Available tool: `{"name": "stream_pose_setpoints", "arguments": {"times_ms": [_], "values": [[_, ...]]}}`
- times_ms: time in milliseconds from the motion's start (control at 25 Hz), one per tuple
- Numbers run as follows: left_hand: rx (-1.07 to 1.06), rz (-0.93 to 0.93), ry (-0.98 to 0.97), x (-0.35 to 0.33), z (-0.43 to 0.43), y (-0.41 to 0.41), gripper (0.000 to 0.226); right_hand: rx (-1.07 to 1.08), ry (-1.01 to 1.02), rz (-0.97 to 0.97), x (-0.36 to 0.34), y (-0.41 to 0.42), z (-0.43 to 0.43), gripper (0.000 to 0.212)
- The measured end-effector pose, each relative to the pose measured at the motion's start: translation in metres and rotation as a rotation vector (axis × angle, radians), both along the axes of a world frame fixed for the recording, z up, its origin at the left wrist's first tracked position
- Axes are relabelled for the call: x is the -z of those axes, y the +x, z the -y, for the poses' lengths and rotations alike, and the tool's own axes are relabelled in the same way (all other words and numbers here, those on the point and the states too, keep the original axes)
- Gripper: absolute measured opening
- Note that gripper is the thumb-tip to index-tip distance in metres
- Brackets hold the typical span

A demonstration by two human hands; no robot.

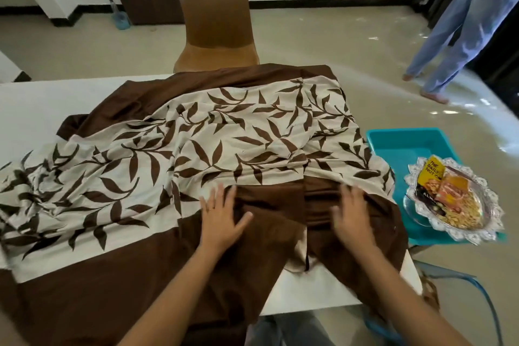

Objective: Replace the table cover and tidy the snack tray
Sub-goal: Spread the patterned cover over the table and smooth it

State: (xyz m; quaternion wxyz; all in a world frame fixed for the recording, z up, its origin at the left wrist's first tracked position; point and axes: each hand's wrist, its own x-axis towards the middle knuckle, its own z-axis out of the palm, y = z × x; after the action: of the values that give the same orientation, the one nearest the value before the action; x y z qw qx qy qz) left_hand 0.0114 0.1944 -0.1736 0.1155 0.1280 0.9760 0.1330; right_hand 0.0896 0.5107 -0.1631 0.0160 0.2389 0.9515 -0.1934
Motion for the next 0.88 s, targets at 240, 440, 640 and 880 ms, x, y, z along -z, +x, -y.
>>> {"name": "stream_pose_setpoints", "arguments": {"times_ms": [240, 440, 640, 880], "values": [[0.056, 0.124, -0.16, 0.021, 0.026, 0.064, 0.097, -0.258, 0.115, 0.186, 0.034, 0.059, -0.011, 0.075], [0.045, 0.052, -0.11, -0.006, 0.08, 0.067, 0.112, 0.045, 0.159, 0.168, 0.005, 0.084, -0.093, 0.061], [-0.057, -0.052, -0.006, -0.011, 0.014, 0.083, 0.093, -0.253, -0.148, 0.05, -0.001, 0.056, 0.005, 0.074], [0.1, 0.124, -0.087, 0.011, 0.011, 0.133, 0.095, -0.368, 0.128, 0.198, 0.031, 0.103, -0.015, 0.08]]}}
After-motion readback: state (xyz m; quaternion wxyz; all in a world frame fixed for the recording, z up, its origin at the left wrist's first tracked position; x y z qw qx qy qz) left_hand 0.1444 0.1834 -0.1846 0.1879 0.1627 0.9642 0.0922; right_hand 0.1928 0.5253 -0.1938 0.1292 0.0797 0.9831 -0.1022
